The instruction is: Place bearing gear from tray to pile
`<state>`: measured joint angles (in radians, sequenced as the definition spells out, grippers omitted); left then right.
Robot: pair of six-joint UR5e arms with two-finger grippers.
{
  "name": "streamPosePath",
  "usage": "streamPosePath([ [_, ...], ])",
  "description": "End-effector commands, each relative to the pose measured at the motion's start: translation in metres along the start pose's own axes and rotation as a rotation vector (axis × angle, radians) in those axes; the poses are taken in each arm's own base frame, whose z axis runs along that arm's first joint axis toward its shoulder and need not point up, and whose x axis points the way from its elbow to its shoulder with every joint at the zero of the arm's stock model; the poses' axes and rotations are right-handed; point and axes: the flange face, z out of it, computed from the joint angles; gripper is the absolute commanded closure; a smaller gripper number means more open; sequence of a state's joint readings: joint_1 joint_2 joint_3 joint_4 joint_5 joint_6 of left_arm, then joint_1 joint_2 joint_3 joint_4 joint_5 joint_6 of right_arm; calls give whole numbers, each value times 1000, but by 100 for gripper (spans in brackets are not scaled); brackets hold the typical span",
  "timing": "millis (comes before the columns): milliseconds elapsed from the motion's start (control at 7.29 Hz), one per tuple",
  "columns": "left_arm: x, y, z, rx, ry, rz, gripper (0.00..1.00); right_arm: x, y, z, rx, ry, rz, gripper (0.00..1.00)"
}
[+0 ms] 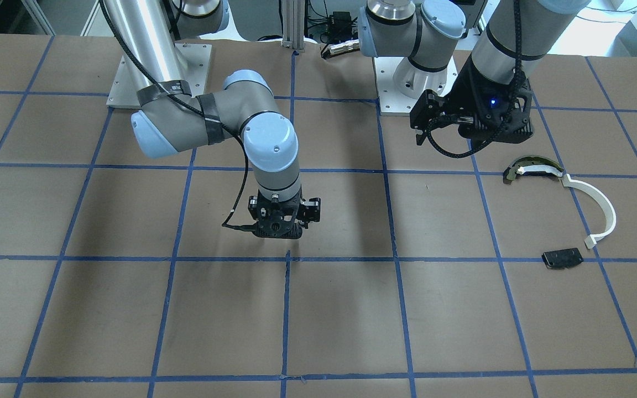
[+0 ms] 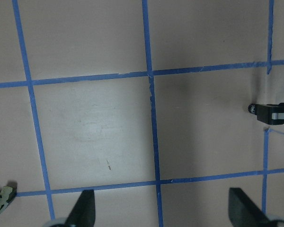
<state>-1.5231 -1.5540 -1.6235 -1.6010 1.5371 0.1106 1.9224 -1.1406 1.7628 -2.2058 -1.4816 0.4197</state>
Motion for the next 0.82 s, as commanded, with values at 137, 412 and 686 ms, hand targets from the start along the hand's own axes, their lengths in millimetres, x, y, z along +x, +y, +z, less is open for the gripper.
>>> streamPosePath([
  [137,86,-12,42,45,65,52,0,211,-87,-91,81,-19,65,0],
  [412,147,-15,120,33,61,19,0,348,-92,-137,140,3,243,0],
  [686,172,-23,188,12,-68,12,0,487,-80,-148,161,16,288,0],
])
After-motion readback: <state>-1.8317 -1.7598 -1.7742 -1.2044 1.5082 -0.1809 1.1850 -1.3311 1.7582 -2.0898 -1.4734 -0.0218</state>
